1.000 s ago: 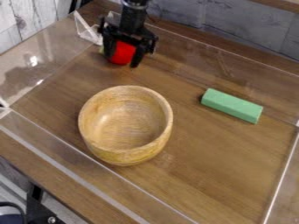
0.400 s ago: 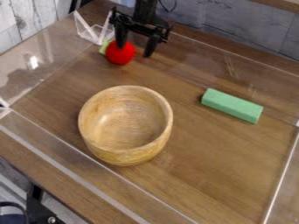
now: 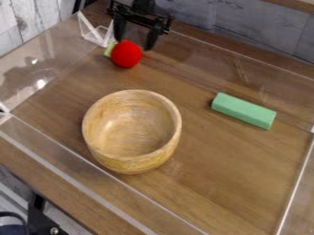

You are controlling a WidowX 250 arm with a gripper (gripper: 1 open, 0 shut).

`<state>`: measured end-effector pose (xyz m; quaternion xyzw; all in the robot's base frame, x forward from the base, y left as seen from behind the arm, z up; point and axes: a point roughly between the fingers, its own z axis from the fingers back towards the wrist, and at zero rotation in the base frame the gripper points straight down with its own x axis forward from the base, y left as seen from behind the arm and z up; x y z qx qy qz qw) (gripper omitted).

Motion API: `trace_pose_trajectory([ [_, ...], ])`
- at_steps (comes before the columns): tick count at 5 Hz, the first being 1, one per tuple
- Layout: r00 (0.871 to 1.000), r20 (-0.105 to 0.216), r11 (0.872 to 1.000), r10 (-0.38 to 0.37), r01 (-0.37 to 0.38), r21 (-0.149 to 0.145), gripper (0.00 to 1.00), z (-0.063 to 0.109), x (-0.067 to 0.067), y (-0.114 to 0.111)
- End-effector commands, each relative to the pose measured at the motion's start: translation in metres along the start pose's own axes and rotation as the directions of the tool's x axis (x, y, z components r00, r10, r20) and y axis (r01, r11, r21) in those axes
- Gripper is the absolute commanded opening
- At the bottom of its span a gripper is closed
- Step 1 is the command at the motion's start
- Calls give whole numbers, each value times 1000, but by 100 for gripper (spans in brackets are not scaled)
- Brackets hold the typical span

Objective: Move the red fruit to the right

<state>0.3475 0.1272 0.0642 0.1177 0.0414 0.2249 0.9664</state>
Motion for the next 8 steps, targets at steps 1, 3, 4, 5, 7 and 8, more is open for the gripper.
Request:
trace_pose_trajectory([
  [1,996,74,998,55,-54,-15,0,27,-13,-2],
  [3,988,46,989,150,-149,-14,0,38,-7,13],
  [4,979,40,980,200,-199,-10,0,43,-9,14],
  [5,979,3,979,202,-202,-1,0,32,-32,11],
  [7,981,-50,982,188,-188,-2,0,20,-71,15],
  [8,988,-54,990,141,-142,-20,0,22,-78,25],
])
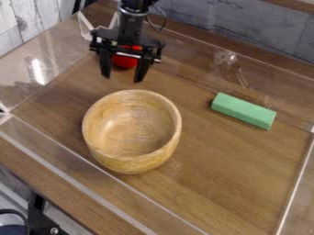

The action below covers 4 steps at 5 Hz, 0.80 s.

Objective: Move the red fruit to the right

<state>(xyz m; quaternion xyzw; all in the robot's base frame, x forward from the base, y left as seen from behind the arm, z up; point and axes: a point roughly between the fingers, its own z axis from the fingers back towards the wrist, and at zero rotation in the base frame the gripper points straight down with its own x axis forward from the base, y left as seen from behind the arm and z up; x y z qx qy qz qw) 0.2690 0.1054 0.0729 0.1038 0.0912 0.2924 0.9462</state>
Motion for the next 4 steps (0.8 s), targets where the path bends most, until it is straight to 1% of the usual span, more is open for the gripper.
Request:
trace_pose_trajectory([
  [1,997,69,999,-27,29,-28,0,20,2,17],
  [2,996,66,997,-59,62,-35,0,21,-5,19],
  [3,995,60,996,-78,81,-43,0,21,-7,25],
  [4,993,57,993,-103,106,-49,0,30,-21,25],
])
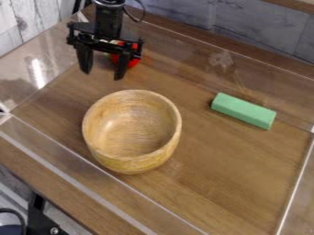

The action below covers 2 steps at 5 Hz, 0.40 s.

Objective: Move the red fruit to the right

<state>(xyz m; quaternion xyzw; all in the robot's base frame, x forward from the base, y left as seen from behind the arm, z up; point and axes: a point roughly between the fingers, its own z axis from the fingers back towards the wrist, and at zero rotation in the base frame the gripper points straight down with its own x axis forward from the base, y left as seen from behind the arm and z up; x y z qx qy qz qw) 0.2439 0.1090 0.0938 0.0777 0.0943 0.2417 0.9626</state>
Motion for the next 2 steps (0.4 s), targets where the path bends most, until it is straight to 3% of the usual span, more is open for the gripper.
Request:
trace_pose_trajectory([
  [1,998,54,1000,-18,18,-4,100,19,-11,4],
  [2,999,48,1000,-10,10,-1,100,7,-13,6],
])
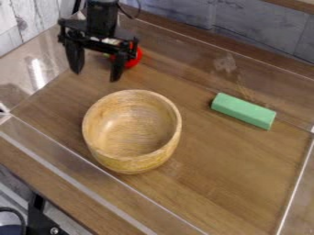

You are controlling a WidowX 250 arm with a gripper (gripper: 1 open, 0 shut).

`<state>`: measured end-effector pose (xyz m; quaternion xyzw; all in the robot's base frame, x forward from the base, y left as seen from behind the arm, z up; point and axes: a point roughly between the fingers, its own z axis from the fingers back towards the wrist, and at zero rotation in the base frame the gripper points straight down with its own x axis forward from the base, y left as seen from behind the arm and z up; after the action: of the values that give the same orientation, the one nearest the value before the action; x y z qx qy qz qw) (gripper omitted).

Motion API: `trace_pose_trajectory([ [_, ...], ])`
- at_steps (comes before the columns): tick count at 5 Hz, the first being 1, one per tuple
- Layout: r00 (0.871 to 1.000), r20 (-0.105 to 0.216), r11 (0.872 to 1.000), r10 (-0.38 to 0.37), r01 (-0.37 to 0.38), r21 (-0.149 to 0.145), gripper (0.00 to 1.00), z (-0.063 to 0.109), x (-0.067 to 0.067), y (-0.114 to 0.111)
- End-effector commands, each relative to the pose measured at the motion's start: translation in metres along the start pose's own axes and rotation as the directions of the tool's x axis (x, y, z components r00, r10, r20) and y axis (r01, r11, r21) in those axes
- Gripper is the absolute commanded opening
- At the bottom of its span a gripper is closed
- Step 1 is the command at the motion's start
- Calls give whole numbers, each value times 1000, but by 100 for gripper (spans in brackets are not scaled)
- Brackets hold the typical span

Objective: Move the red fruit to the right

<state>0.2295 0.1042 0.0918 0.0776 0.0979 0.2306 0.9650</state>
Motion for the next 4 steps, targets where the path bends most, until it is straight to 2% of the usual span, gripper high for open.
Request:
trace_pose_trajectory([
  [1,999,48,1000,22,-22,-2,100,1,-1,5],
  [3,997,45,998,-60,59,20,100,-8,-1,17],
  [4,995,43,995,-93,92,29,100,-18,2,19],
])
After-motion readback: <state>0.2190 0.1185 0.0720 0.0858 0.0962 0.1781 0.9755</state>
